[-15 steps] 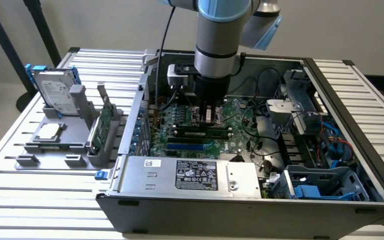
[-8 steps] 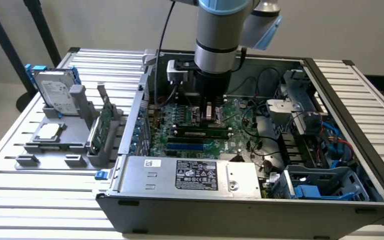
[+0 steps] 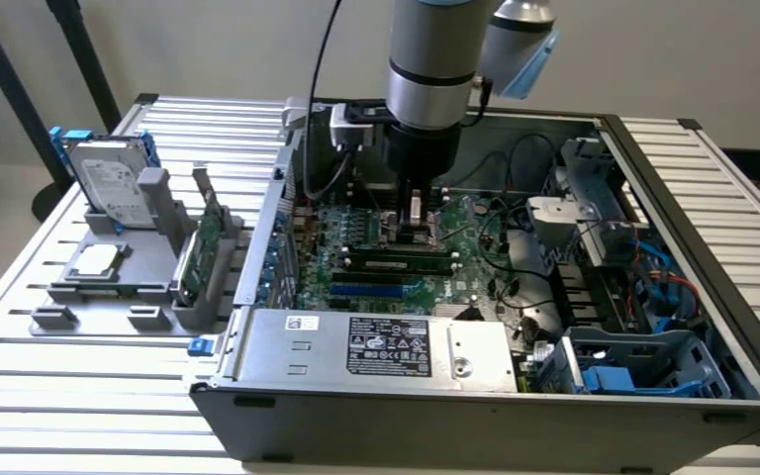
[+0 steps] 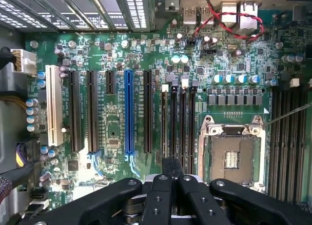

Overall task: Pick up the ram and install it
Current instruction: 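Press down the ram until it locks into place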

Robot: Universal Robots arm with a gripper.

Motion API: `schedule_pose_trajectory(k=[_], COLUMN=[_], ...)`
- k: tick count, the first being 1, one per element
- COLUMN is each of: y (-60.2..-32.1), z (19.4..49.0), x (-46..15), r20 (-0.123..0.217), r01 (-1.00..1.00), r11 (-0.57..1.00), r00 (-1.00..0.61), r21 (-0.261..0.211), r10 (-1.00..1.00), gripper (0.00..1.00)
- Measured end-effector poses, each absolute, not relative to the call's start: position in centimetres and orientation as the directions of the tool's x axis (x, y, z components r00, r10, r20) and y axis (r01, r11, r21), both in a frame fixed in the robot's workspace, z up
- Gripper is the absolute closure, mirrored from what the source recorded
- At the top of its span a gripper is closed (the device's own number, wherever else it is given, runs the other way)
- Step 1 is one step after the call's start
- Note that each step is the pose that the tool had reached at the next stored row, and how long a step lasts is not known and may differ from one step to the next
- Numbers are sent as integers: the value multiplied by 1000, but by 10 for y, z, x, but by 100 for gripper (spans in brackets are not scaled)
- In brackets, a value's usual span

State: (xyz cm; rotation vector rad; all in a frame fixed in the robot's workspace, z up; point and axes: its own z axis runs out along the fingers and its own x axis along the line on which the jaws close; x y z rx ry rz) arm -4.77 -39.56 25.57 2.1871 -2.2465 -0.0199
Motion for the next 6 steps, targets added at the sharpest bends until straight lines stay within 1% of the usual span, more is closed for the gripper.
schedule_pose_trajectory(k=[6], y=[-396], z=[256], x=[-48], r20=[-4], r01=[-1000], r11=[27], r00=[-27], r21=[13], r10=[-1000], gripper=[89])
